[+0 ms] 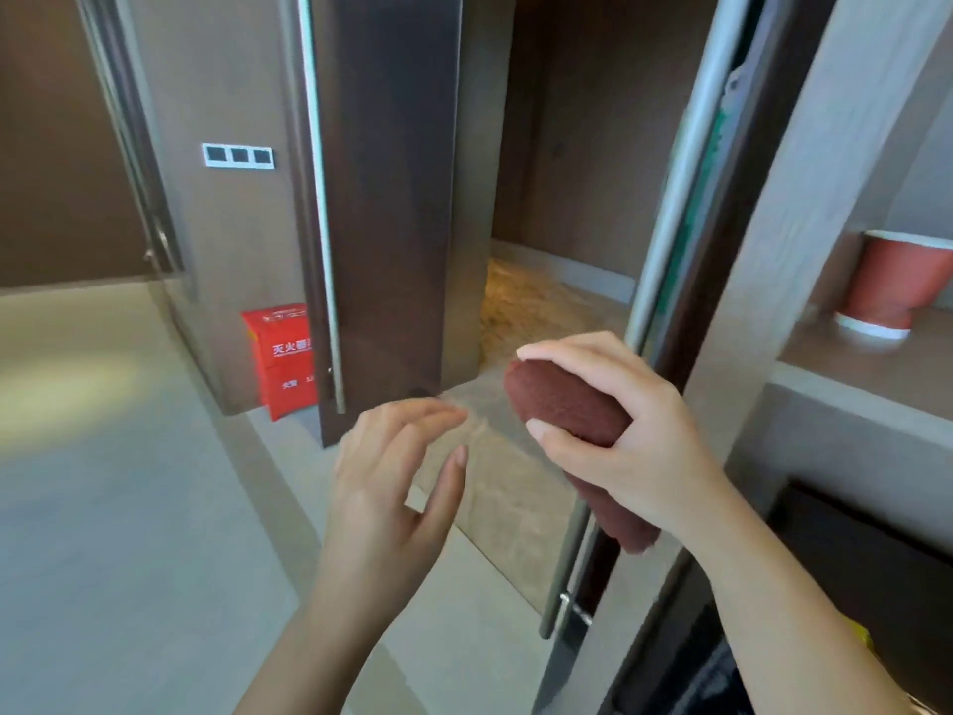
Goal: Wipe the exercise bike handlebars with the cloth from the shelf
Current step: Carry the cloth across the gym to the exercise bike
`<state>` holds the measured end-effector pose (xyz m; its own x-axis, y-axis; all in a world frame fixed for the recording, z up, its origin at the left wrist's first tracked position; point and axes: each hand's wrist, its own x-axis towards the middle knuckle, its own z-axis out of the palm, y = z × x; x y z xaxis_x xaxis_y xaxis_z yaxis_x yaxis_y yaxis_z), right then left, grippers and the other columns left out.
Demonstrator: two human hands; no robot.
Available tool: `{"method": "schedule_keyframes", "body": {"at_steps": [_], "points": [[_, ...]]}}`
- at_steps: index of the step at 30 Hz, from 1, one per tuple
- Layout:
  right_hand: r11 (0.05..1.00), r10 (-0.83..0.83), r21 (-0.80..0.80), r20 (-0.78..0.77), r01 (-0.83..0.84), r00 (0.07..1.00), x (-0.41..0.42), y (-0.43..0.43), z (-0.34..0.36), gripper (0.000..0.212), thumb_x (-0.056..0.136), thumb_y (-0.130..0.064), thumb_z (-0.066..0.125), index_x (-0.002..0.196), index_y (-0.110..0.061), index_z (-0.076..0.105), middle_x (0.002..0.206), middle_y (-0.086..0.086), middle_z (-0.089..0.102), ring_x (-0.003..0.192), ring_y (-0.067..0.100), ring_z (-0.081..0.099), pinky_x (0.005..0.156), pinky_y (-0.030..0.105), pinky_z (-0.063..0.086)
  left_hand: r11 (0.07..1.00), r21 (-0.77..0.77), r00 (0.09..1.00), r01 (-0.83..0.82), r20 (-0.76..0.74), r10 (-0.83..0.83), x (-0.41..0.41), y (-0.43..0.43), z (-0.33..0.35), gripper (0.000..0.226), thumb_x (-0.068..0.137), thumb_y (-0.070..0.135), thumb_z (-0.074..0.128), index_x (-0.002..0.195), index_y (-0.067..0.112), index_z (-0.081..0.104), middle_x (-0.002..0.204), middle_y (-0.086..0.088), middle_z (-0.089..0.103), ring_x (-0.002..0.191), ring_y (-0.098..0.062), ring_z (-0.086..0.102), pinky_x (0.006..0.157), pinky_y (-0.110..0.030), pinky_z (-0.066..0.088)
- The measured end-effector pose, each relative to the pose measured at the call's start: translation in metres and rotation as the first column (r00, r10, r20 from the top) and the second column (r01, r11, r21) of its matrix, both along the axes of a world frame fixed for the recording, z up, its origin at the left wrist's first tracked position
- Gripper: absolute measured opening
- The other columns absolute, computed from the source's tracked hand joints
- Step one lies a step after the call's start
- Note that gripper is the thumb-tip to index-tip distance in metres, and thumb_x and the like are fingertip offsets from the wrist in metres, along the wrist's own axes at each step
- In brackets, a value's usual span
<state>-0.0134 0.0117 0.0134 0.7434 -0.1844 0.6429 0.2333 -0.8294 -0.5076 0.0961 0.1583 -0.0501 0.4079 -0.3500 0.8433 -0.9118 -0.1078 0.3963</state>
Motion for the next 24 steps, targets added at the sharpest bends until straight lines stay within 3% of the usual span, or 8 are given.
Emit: {"method": "schedule_keyframes", "body": {"at_steps": [5,10,16,24], "points": [[0.974,0.179,0.141,-0.001,-0.177,0.984,0.079,0.085,-0.03,0.042,0.074,-0.016,0.067,0.113,-0.029,0.061,0.111,-0.011,0.055,0.102,-0.001,0.053,0.082,0.006,0.039,0.958,0.088,0.962,-0.273,0.003,0.274,0.044,0.102,-0.011,0.028,0.088,0.023,0.049,0.102,0.006,0.066,0.103,-0.003,0.064,0.096,-0.02,0.057,0.082,-0.033,0.043],[0.923,0.353,0.16,0.01,-0.35,0.936,0.146,0.189,-0.051,0.043,0.074,-0.014,0.067,0.114,-0.027,0.06,0.108,-0.008,0.056,0.102,0.001,0.053,0.083,0.007,0.039,0.826,0.183,0.845,-0.532,0.056,0.532,0.071,0.213,-0.021,0.027,0.087,0.023,0.049,0.101,0.006,0.066,0.103,-0.006,0.065,0.096,-0.024,0.058,0.077,-0.038,0.045],[0.849,0.511,0.162,-0.004,-0.504,0.86,0.205,0.317,-0.075,0.043,0.074,-0.019,0.065,0.117,-0.02,0.06,0.11,-0.001,0.057,0.104,0.004,0.053,0.088,0.007,0.036,0.547,0.304,0.605,-0.78,0.141,0.783,0.079,0.342,-0.035,0.032,0.088,0.028,0.047,0.104,0.009,0.066,0.11,-0.007,0.066,0.106,-0.027,0.058,0.087,-0.039,0.041],[0.686,0.726,0.125,-0.064,-0.717,0.684,0.265,0.477,-0.102,0.043,0.076,-0.027,0.064,0.119,-0.02,0.06,0.107,-0.003,0.054,0.094,0.002,0.051,0.079,0.002,0.039,0.186,0.378,0.231,-0.907,0.075,0.97,0.079,0.482,-0.066,0.037,0.087,0.029,0.045,0.107,0.007,0.065,0.117,-0.012,0.064,0.113,-0.031,0.056,0.094,-0.043,0.038]]}}
